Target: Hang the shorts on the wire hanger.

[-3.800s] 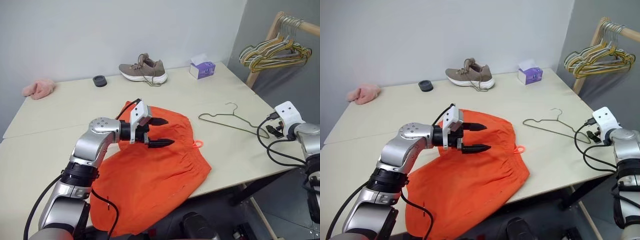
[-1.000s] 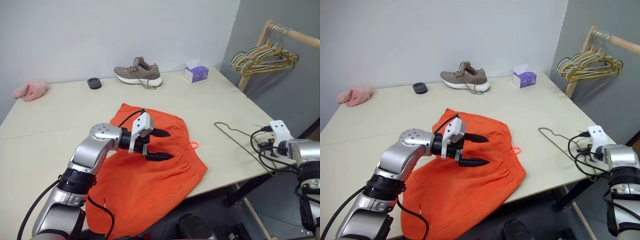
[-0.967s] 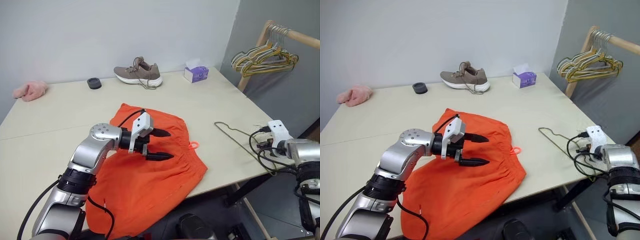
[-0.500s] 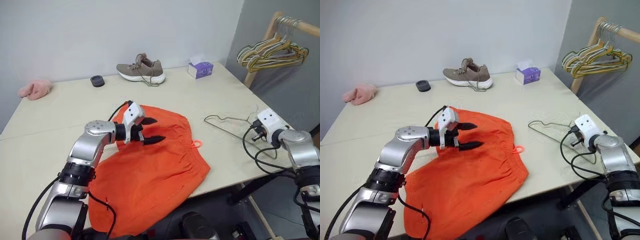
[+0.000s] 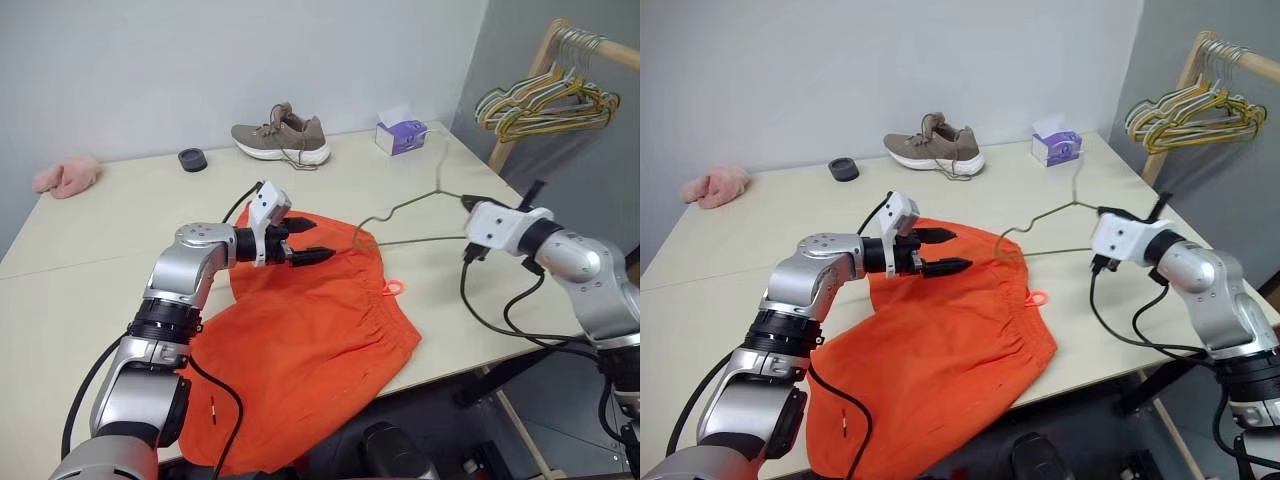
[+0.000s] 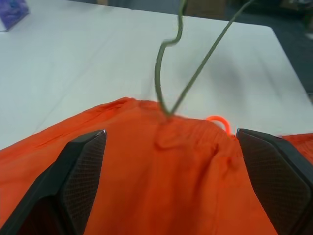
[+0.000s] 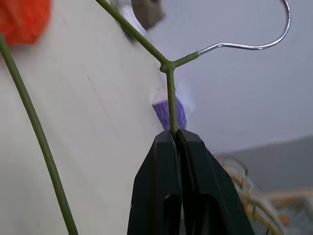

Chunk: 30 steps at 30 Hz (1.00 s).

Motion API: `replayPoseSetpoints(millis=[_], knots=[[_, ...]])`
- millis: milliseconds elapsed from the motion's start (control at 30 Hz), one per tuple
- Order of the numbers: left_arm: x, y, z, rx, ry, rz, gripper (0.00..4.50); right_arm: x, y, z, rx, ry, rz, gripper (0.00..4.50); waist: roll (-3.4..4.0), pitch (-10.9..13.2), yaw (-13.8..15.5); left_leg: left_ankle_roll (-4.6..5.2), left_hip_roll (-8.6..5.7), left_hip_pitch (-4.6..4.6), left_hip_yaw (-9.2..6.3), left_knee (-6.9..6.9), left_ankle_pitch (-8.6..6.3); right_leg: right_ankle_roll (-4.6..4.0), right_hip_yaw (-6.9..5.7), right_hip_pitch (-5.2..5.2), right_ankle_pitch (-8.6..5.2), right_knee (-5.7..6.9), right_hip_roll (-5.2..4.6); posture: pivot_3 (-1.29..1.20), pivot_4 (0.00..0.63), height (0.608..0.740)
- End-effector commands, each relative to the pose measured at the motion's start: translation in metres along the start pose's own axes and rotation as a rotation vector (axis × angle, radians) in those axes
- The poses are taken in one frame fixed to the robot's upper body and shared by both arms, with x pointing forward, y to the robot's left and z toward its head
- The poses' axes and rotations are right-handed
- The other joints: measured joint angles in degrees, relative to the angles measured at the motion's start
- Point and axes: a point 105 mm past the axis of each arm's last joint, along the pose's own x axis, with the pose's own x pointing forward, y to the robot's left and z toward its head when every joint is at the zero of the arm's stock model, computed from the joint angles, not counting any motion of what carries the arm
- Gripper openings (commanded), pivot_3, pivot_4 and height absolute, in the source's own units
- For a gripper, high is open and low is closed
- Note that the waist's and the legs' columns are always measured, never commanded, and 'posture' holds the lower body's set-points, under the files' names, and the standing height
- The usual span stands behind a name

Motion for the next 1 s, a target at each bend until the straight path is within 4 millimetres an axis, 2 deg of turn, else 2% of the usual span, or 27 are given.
replayPoseSetpoints(millis=[33,167,367,500,833,900,1000], knots=[[0.001,-0.004,0.008,0.048,0.021,-0.048,4.5,0.004,-0.017,0.028,-0.082,-0.097,-0.037,0.01,0.0,0.0,-0.1,0.0,0.0,0.0,0.0,0.0,0.0,-0.03,0.0,0.0,0.02,0.01,0.0,-0.36,0.058,0.74],[0.007,-0.014,-0.006,0.044,0.09,-0.12,4.5,0.011,-0.021,0.054,-0.122,-0.197,-0.028,0.01,0.01,0.0,-0.1,0.0,0.0,0.02,-0.05,0.0,0.0,-0.16,-0.01,0.0,0.09,0.03,0.0,-0.36,0.055,0.74],[0.007,-0.027,-0.02,0.049,0.139,-0.202,4.5,0.014,-0.025,0.065,-0.125,-0.245,-0.039,0.01,0.01,0.0,0.0,0.0,0.0,0.01,-0.12,0.0,0.0,-0.25,-0.07,0.01,0.14,0.02,-0.01,-0.36,0.052,0.74],[0.007,-0.022,-0.014,0.025,0.106,-0.177,3.62,0.013,-0.022,0.07,-0.12,-0.272,-0.028,0.0,0.01,0.0,0.1,0.0,0.0,0.01,-0.14,0.02,0.01,-0.26,-0.08,0.02,0.15,0.04,-0.02,-0.36,0.052,0.74],[0.002,-0.028,-0.015,0.004,0.094,-0.206,0.28,0.011,-0.011,0.074,-0.136,-0.307,0.007,0.0,0.02,0.0,0.1,0.0,0.0,0.02,-0.15,0.04,0.01,-0.26,-0.08,0.03,0.15,0.06,-0.02,-0.35,0.047,0.74],[0.001,-0.029,-0.016,0.001,0.095,-0.205,0.03,0.01,-0.007,0.077,-0.168,-0.322,0.03,0.0,0.03,0.0,0.0,0.0,0.0,0.03,-0.15,0.04,0.01,-0.26,-0.08,0.03,0.15,0.08,-0.02,-0.35,0.046,0.74],[0.0,-0.028,-0.017,-0.002,0.094,-0.194,0.03,0.008,-0.001,0.077,-0.177,-0.339,0.067,0.0,0.03,0.0,0.0,0.0,0.0,0.04,-0.17,0.04,0.01,-0.27,-0.1,0.03,0.15,0.1,-0.02,-0.35,0.045,0.74]])
